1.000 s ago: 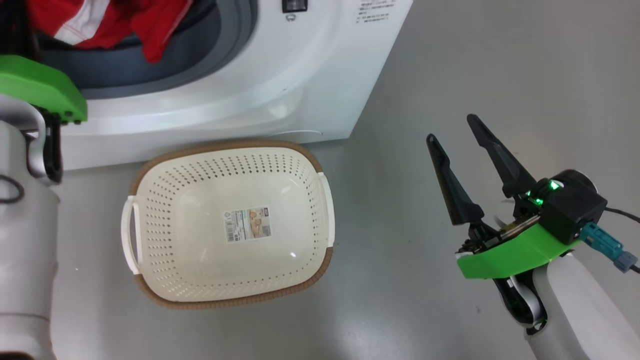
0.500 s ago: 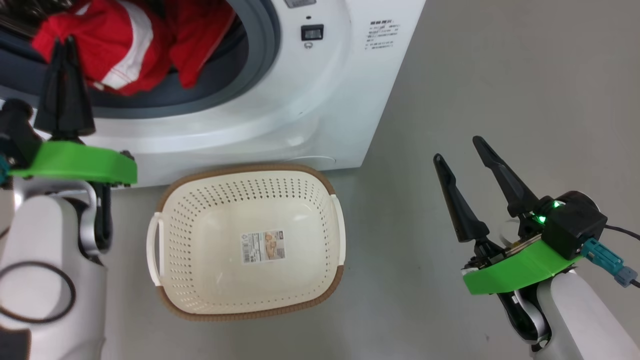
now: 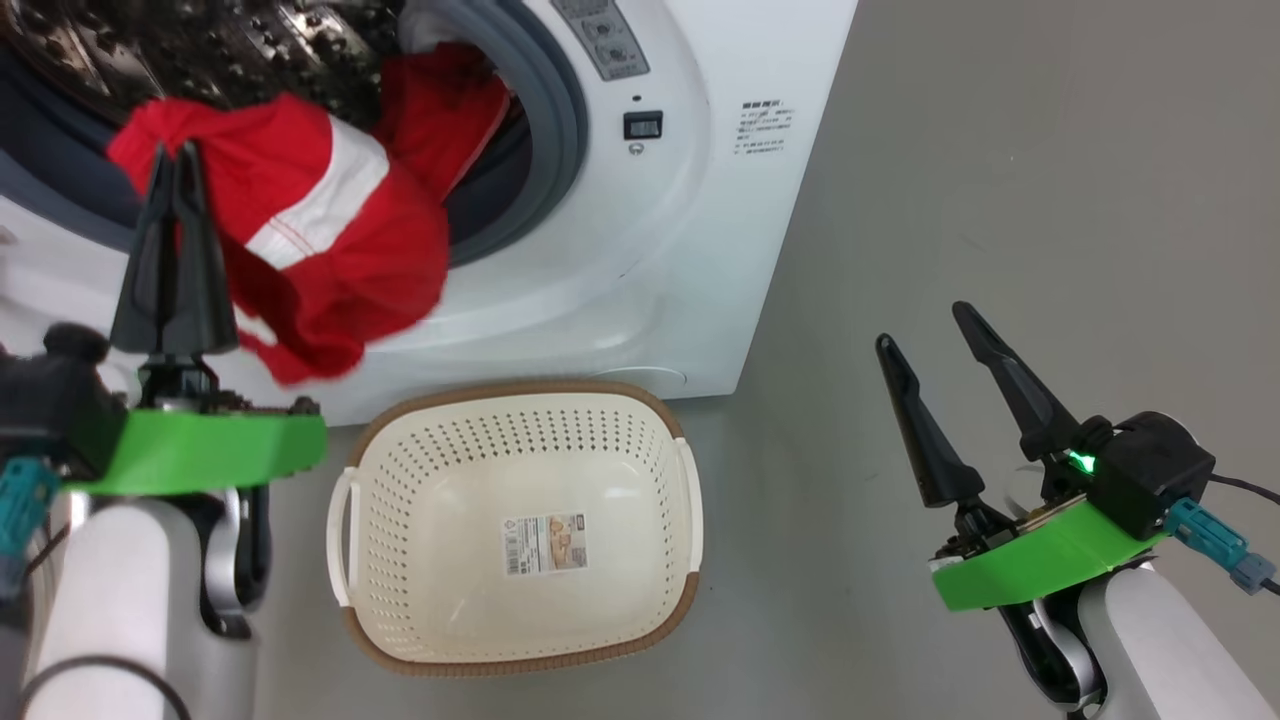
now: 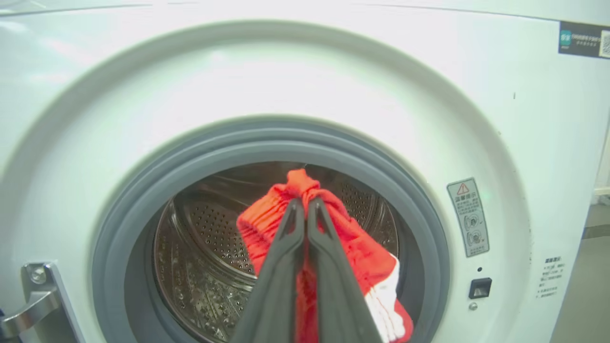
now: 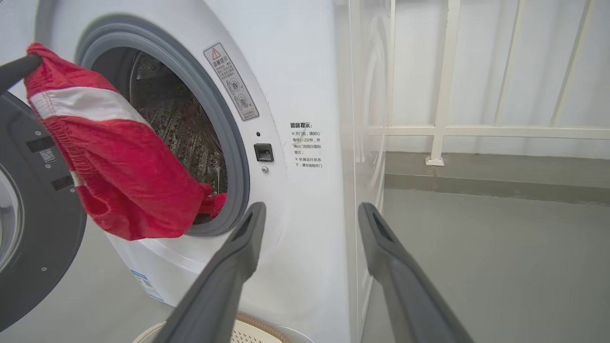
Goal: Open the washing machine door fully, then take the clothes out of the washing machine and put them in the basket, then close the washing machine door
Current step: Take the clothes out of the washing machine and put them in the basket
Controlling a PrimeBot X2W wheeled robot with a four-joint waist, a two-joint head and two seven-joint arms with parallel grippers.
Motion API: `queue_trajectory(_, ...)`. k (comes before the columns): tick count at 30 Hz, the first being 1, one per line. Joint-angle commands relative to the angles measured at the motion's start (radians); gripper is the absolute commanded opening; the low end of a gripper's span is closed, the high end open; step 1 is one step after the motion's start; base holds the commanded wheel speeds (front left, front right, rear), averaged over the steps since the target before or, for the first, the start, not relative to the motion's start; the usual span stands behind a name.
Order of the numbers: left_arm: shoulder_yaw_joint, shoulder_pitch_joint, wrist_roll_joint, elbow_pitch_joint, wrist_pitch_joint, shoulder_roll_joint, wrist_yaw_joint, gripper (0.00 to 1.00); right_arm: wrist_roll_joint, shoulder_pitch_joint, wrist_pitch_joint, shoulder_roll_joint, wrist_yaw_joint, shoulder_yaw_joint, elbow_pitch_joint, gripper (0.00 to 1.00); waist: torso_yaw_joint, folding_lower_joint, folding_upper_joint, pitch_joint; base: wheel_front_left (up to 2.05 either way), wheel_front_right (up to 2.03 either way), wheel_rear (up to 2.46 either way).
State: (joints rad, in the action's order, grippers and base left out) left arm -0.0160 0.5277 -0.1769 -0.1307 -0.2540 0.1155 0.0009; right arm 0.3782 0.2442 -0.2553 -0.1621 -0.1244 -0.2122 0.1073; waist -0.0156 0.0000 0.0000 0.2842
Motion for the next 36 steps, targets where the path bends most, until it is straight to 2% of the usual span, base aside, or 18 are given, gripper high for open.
queue_trajectory(1, -0.024, -0.021, 0.012, 0.063, 0.003, 0.026, 0.011, 0.0, 0.013, -0.02, -0.006, -0.003, -0.006, -0.012, -0.023, 1.0, 0.002, 0.0, 0.0, -0.013, 0.0, 0.0, 0.0)
queue_trajectory(7, 0.004, -0.12, 0.004, 0.181, 0.071, 0.005, 0.022, 0.0, 0.013, -0.032, -0.006, -0.001, -0.006, -0.005, -0.03, 1.0, 0.002, 0.0, 0.0, -0.016, 0.0, 0.0, 0.0)
queue_trajectory(13, 0.021, -0.183, -0.03, 0.138, 0.072, -0.011, 0.012, 0.0, 0.01, -0.028, -0.006, -0.002, -0.006, -0.007, -0.033, 1.0, 0.004, 0.0, 0.0, 0.017, 0.0, 0.0, 0.0)
queue_trajectory(22, 0.035, -0.153, -0.077, -0.105, 0.021, -0.032, -0.013, 0.0, 0.005, 0.001, -0.006, -0.007, -0.006, -0.021, -0.04, 1.0, -0.001, 0.0, 0.0, 0.069, 0.0, 0.0, 0.0)
queue_trajectory(32, 0.036, -0.018, -0.091, -0.456, -0.007, -0.045, -0.044, 0.0, 0.001, 0.023, -0.006, -0.013, -0.006, -0.027, -0.042, 1.0, -0.022, 0.0, 0.0, 0.141, 0.0, 0.0, 0.0)
queue_trajectory(36, 0.027, 0.038, -0.136, -0.599, -0.007, -0.055, -0.066, 0.0, 0.0, 0.034, -0.006, -0.011, -0.006, -0.034, -0.041, 1.0, -0.028, 0.0, 0.0, 0.171, 0.0, 0.0, 0.0)
